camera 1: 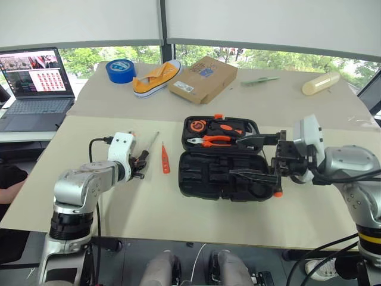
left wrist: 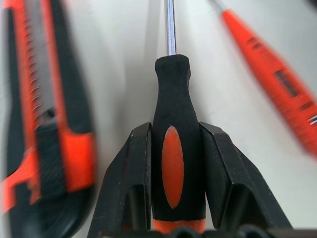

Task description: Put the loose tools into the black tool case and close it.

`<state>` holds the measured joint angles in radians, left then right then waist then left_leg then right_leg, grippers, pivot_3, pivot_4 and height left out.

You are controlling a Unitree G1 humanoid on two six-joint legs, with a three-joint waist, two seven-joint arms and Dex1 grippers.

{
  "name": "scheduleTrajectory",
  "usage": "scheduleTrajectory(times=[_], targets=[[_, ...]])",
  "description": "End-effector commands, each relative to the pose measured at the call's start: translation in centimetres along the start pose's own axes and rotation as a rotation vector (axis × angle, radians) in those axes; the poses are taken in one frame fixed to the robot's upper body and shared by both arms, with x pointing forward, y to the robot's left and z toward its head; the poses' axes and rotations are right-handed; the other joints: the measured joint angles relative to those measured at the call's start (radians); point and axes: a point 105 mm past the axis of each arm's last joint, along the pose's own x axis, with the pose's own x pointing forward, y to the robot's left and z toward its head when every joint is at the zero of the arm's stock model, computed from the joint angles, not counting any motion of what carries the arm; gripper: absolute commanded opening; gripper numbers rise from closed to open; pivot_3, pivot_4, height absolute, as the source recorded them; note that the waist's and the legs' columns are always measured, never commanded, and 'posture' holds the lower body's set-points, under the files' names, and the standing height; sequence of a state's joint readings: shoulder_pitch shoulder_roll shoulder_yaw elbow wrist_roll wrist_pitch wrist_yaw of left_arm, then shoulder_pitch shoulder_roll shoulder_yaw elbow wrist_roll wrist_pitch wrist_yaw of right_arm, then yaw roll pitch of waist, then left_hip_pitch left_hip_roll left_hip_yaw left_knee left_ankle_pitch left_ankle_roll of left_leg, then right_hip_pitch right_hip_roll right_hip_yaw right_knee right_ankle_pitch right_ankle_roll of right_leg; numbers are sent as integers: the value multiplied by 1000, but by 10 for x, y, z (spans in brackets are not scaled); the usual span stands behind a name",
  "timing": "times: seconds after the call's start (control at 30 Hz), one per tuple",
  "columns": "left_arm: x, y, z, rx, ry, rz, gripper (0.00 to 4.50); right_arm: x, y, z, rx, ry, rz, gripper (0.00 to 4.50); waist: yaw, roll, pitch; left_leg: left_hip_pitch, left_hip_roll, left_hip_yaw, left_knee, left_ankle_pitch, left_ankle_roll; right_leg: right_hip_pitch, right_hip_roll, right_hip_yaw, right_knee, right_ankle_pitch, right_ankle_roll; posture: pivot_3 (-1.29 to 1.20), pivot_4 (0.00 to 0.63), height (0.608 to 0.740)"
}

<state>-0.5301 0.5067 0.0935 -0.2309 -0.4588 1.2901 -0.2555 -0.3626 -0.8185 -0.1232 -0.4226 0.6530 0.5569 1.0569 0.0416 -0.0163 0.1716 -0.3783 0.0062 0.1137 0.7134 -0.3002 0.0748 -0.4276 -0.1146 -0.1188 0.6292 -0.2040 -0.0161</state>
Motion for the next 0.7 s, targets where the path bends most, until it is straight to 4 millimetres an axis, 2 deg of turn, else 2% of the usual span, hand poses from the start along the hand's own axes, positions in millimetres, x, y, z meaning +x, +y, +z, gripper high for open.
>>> scheduleTrajectory(times=[0.03, 0.2, 0.33, 0.5, 0.7], targets=[[-29, -26, 73, 232, -212, -169, 910, -8, 1, 4, -14, 0, -24, 4500, -1, -3, 2, -3, 0, -1, 1, 0, 1, -2, 0, -2, 0, 0, 0, 0, 150, 731], [-44, -64, 93, 703, -273, -449, 910, -24, -10, -16, 57, 58, -109, 4500, -8, -2, 1, -3, -2, 2, -1, 1, 1, -4, 2, -3, -1, 0, 0, 0, 150, 731], [-33, -88, 77, 1037, -227, -650, 910, -43, -23, -35, 91, 134, -227, 4500, -5, -2, 1, -4, -4, 3, 0, 1, 1, -4, 3, -5, -1, 0, 0, 0, 150, 731], [2, -118, 61, 1142, -182, -772, 910, -62, -30, -43, 128, 149, -349, 4500, 0, -2, 1, -7, -5, 2, 1, 2, 4, -5, 4, -4, -1, 0, 0, 0, 150, 731], [38, -138, 62, 1115, -159, -756, 910, -68, -19, -50, 128, 183, -373, 4500, -1, -2, 2, -12, -6, 2, 2, 3, 5, -9, 4, -4, 0, 0, 2, 0, 150, 731]])
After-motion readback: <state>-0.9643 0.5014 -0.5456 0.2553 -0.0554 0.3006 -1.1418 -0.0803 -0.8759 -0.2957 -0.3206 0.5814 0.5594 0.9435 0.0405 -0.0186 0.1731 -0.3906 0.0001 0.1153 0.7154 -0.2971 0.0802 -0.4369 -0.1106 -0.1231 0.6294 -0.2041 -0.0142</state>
